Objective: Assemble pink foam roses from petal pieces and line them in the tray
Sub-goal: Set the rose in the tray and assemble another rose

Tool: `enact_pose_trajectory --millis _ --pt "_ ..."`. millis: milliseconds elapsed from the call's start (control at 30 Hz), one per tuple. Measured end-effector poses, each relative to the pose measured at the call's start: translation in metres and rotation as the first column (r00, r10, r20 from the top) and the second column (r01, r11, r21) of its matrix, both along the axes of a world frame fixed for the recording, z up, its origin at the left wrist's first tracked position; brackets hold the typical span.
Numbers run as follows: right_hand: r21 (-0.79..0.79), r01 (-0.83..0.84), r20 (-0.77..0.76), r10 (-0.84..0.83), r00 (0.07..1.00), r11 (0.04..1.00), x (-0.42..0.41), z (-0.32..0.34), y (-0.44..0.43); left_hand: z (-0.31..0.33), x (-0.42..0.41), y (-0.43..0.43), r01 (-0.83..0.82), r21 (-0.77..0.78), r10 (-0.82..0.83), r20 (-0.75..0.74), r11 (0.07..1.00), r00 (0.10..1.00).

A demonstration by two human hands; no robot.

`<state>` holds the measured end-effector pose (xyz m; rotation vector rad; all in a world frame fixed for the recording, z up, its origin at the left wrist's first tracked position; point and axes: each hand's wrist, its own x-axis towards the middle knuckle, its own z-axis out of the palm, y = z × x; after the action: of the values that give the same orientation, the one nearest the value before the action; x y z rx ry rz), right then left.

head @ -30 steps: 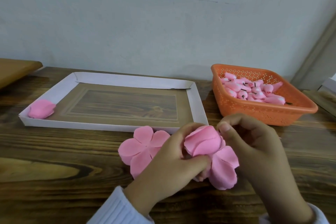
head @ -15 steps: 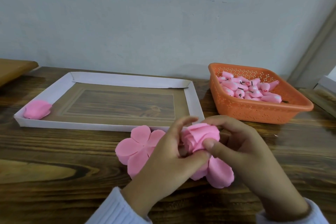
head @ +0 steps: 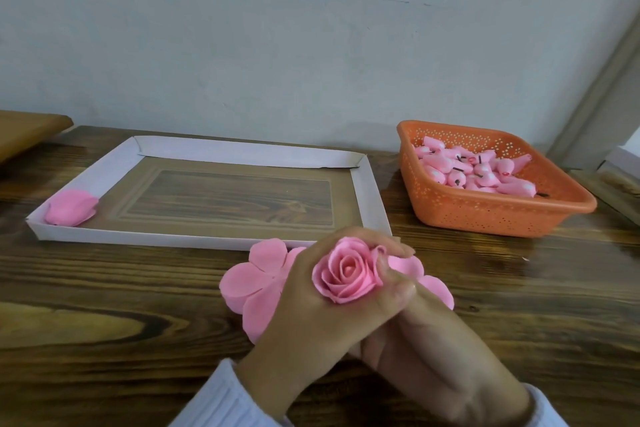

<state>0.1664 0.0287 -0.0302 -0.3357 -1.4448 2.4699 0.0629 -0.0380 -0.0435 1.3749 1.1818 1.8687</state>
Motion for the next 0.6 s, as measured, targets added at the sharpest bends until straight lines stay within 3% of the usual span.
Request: enact_pose_trajectory --millis 167,233,367,467,600 --pt "0.029 0.115 0.02 -0.116 0.993 0.993 0.001 -0.009 0.006 -0.002 0.0 0.003 -0.105 0.049 0.102 0.068 0.993 0.992" --pt "0.075 0.26 0.026 -0.262 0.965 0.963 0.002 -0.008 0.009 -0.003 -0.002 0.004 -0.151 0.047 0.146 0.093 0.987 0.985" --pt "0.434 0.552 -0.119 -0.561 0.819 0.712 0.009 -0.01 0.014 -0.005 -0.004 0.007 -0.189 0.014 0.187 0.085 0.982 0.979" --pt "0.586 0.556 -0.282 -0.495 0.822 0.59 0.011 -0.003 0.01 -0.007 -0.004 0.008 -0.133 -0.041 0.136 0.11 0.99 0.984" --pt "0.678 0.537 -0.34 -0.433 0.835 0.502 0.013 -0.002 0.008 -0.007 -0.005 0.007 0.029 -0.066 -0.021 0.115 0.997 0.993"
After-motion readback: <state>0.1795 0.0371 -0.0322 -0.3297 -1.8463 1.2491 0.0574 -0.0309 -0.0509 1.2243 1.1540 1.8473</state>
